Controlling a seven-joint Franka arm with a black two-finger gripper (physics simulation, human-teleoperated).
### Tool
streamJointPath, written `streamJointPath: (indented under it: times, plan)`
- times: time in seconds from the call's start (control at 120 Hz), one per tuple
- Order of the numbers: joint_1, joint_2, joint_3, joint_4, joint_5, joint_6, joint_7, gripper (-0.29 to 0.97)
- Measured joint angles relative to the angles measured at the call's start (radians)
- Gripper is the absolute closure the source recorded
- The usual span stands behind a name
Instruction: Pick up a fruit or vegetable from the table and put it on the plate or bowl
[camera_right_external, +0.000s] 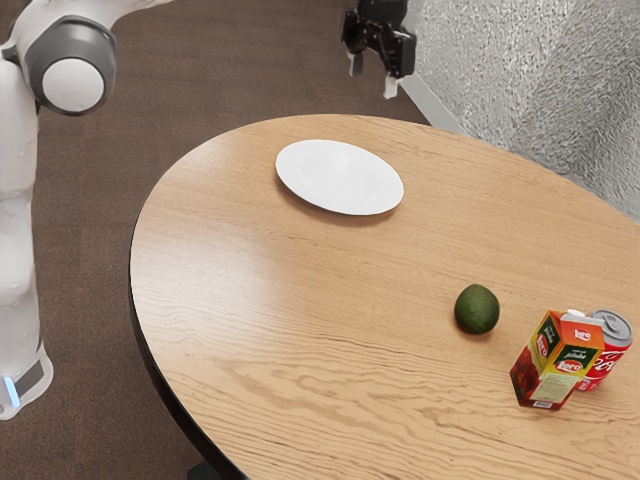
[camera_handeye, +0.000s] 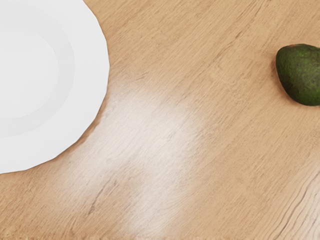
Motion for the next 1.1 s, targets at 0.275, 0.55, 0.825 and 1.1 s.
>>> streamJointPath:
  times: [0.275,0.55,0.825,1.1]
  plan:
    - [-0.022,0.118,0.002,0.0,-0.006,0.067,-0.343,0.0]
    - [-0.077,0.266,0.002,0.008,-0.006,0.179,-0.575,0.0]
    - [-0.162,0.319,0.0,0.006,-0.008,0.252,-0.729,0.0]
    - [-0.219,0.442,-0.001,0.185,-0.008,0.282,-0.827,0.0]
